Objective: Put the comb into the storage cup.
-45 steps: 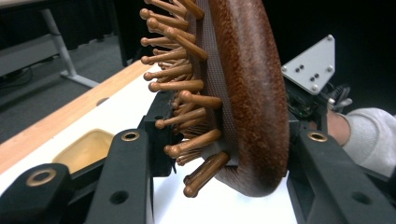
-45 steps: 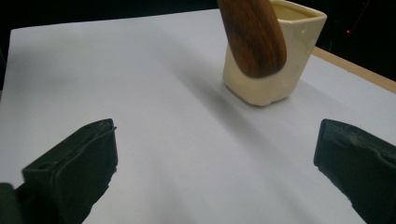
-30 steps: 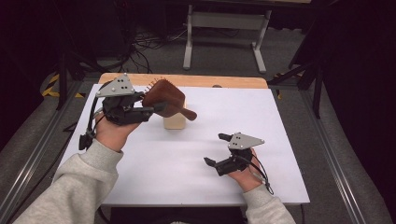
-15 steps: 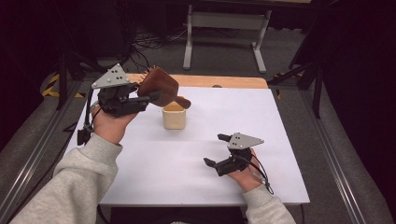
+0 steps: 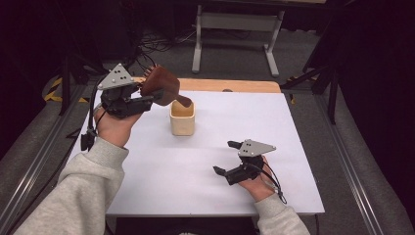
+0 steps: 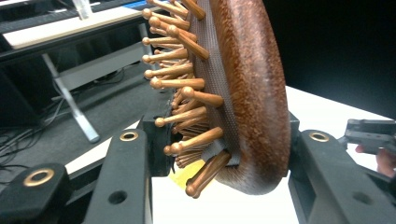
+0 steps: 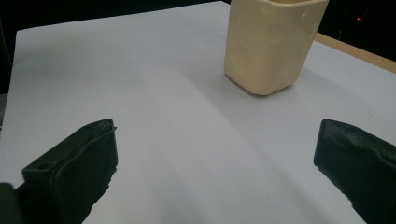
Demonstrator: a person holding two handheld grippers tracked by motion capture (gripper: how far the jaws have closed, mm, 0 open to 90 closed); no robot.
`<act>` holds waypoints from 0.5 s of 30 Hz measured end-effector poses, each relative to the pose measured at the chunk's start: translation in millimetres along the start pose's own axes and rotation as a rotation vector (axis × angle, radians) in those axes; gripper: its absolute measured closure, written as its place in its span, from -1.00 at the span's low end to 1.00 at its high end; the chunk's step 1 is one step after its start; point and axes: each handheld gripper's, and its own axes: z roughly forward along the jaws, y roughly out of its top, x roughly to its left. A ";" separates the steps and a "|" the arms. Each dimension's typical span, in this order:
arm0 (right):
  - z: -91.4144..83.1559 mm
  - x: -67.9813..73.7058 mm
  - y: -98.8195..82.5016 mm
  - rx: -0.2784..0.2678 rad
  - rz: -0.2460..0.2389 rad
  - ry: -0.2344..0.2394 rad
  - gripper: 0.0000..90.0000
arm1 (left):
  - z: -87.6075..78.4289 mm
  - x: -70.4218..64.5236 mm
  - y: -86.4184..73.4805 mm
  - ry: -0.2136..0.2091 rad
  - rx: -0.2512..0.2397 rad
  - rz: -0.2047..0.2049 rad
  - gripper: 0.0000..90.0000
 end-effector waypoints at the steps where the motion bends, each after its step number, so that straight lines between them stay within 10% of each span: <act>1: 0.1 0.1 0.0 0.000 -0.001 0.000 -1.00 | 0.2 0.5 -0.1 0.004 0.001 -0.001 0.25; 15: 0.1 1.0 0.1 0.000 -0.002 0.002 -1.00 | 13.1 4.7 -10.8 0.027 0.033 -0.029 0.25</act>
